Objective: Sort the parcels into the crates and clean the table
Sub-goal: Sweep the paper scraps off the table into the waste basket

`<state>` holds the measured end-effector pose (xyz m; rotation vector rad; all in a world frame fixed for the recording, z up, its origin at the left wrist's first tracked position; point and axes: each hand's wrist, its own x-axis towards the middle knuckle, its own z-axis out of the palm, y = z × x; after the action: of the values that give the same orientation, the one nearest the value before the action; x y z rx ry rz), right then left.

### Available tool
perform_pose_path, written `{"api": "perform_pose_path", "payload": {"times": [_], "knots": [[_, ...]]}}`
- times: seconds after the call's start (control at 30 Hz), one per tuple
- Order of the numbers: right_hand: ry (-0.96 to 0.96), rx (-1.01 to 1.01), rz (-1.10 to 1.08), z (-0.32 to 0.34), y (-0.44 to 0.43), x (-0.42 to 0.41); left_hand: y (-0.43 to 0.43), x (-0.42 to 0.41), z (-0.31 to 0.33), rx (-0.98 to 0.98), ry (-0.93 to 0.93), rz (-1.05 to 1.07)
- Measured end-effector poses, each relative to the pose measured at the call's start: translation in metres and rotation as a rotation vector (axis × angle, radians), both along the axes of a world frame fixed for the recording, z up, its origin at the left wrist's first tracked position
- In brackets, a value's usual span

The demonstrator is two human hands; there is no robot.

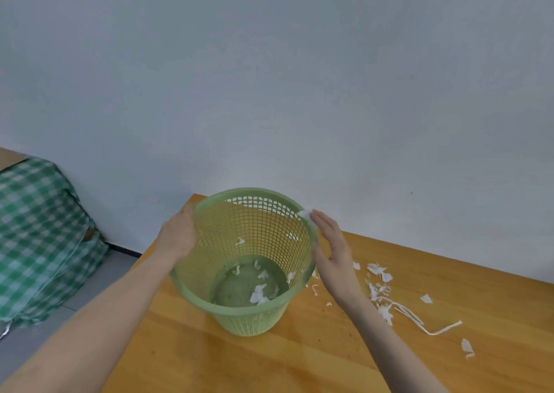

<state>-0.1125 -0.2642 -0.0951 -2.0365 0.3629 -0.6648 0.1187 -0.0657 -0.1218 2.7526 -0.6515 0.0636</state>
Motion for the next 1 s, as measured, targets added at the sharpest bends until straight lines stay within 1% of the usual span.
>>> {"api": "perform_pose_path", "payload": {"times": [0.07, 0.1, 0.2, 0.3, 0.37, 0.43, 0.53, 0.63, 0.7, 0.73, 0.77, 0.8, 0.83, 0.9, 0.97, 1.0], "knots": [[0.06, -0.078, 0.154, 0.004, 0.011, 0.0, -0.001, -0.001, 0.001, -0.004, 0.006, -0.006], [0.094, -0.111, 0.187, 0.004, 0.013, 0.002, -0.001, -0.001, 0.002, -0.007, 0.009, -0.006], [0.189, -0.163, 0.208, 0.003, 0.01, 0.009, -0.001, -0.001, 0.003, 0.0, -0.001, -0.015], [0.378, -0.3, 0.316, 0.002, 0.004, 0.015, 0.0, -0.001, 0.003, -0.003, 0.006, -0.009], [0.404, -0.324, 0.349, 0.003, 0.001, 0.017, -0.001, 0.0, 0.003, -0.013, 0.018, -0.012], [0.352, -0.269, 0.3, 0.006, -0.001, 0.017, 0.0, 0.001, 0.002, -0.023, 0.026, -0.017], [0.233, -0.138, 0.167, 0.005, -0.007, 0.014, 0.002, 0.002, 0.001, -0.022, 0.026, -0.02], [0.128, -0.034, -0.05, -0.008, -0.02, 0.009, 0.001, 0.001, 0.002, -0.015, 0.024, -0.02], [0.15, 0.057, -0.228, -0.03, -0.032, 0.002, 0.0, 0.002, 0.001, -0.01, 0.016, -0.014], [0.217, 0.079, -0.293, -0.045, -0.039, -0.003, 0.0, 0.002, 0.001, -0.005, 0.012, -0.008], [0.323, 0.087, -0.32, -0.063, -0.044, -0.008, 0.0, 0.002, 0.001, 0.001, 0.012, -0.004], [0.457, 0.092, -0.306, -0.083, -0.048, -0.014, 0.0, 0.003, 0.0, 0.002, 0.01, -0.004], [0.59, 0.089, -0.258, -0.103, -0.05, -0.019, 0.0, 0.003, 0.0, 0.007, 0.008, -0.005], [0.834, 0.012, -0.108, -0.141, -0.051, -0.026, 0.0, 0.004, 0.0, 0.011, 0.004, -0.005], [1.022, -0.093, 0.001, -0.161, -0.048, -0.031, 0.0, 0.003, 0.0, 0.007, 0.009, -0.004], [1.085, -0.116, 0.032, -0.166, -0.046, -0.031, -0.001, 0.003, -0.001, 0.007, 0.011, -0.002]]}}
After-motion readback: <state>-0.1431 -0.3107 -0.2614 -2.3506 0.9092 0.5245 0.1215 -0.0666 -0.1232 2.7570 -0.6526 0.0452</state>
